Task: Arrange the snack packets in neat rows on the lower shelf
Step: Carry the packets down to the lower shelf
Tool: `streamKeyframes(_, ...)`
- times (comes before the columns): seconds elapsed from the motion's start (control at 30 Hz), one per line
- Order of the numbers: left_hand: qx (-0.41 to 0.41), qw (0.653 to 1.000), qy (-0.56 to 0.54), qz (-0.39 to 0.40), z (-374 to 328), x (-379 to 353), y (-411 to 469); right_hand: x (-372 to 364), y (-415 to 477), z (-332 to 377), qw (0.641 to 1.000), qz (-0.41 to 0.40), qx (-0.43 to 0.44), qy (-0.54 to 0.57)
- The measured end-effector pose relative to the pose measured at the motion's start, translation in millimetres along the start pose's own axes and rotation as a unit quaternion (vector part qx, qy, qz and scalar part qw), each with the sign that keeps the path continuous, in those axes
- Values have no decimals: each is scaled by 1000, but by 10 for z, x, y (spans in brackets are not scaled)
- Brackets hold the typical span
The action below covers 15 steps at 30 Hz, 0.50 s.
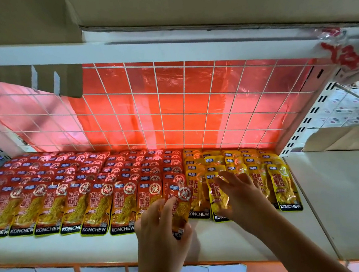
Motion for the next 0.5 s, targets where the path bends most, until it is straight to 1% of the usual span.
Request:
streamKeyframes(0.1, 1, 1000, 0, 1, -9, 10, -3, -80, -63, -13, 1000, 17, -12, -7)
streamKeyframes(0.27, 5, 1000, -2, 6, -28, 26, -1, -138, -64, -22, 999, -2, -44, -17)
streamKeyframes(0.5, 21, 1000, 3, 18, -34, 34, 6, -159, -68, -44, 998, -14, -52, -23)
Point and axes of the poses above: each hand's wrist, its own y-axis towards the middle knuckle, its own x-axis out of the back of the hand, z = x × y, the point moved 5 cm from there along y, towards the middle knuckle, and after that the axes turned 11 degrees about x, right-handed, at the moved point
